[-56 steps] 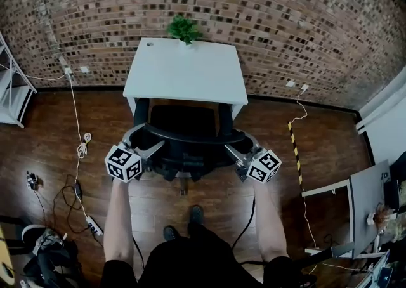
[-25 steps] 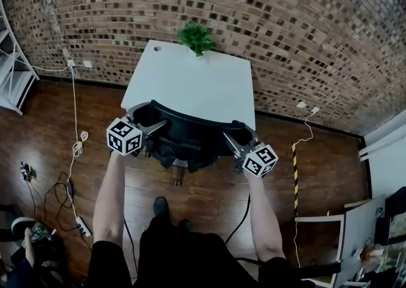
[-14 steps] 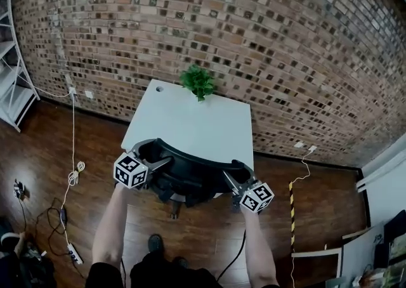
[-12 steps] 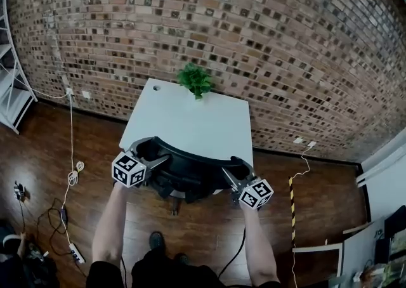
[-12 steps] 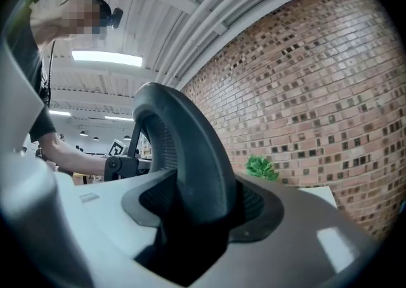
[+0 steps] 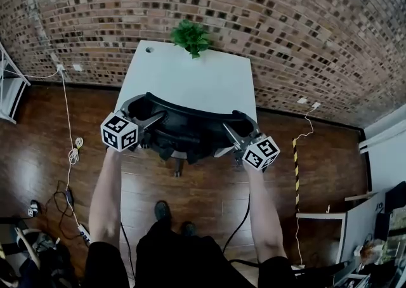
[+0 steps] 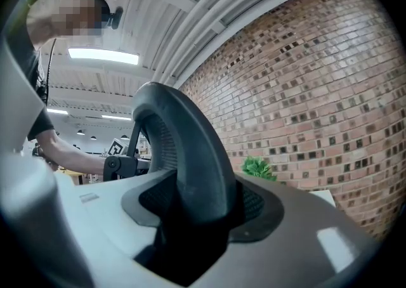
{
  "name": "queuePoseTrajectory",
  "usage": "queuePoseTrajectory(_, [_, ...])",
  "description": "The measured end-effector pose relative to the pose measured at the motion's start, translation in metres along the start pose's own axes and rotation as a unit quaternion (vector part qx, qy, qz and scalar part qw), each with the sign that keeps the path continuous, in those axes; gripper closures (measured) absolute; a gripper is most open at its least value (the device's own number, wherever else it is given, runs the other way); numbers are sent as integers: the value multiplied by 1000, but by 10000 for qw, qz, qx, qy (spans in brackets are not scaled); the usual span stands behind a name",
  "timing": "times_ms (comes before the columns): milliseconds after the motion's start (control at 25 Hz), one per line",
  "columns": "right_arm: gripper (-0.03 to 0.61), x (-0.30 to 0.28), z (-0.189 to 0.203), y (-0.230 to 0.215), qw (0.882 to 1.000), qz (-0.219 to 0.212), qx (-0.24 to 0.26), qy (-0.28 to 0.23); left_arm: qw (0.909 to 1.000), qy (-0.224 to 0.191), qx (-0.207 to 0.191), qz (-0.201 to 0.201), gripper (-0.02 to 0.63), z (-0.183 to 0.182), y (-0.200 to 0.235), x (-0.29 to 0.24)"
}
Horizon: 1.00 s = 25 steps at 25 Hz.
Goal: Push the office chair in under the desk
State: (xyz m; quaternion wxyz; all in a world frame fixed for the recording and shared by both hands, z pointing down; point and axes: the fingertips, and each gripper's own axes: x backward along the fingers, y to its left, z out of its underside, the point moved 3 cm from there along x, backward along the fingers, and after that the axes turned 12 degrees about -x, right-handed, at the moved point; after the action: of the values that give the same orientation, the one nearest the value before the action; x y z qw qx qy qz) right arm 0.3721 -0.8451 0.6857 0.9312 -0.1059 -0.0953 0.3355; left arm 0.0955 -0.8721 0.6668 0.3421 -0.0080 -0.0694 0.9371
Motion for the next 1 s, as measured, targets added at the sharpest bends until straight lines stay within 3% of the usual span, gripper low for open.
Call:
queuePoseTrajectory(280, [330,-12,13,-31,9999,-63,147,59,9996,-183,71,-196,175,16,9,-12])
queuePoseTrajectory(440, [330,-15,41,-66,9991,105,130,401,9984,-141,329,-444,173,39,15,-26])
queuePoseTrajectory(560, [330,-15,57,-86,9984,101,159,530,9971,-197,285,-679,173,46,9,-39])
queuePoseTrajectory(760, [330,32,56,-54,9977,-183,238,616,9955,-279,271,-860,172,35,-58,-21])
queuePoseTrajectory(1000, [330,31,41,-27,9979,-84,285,576,9967,-285,230,-727,172,13,-56,-3])
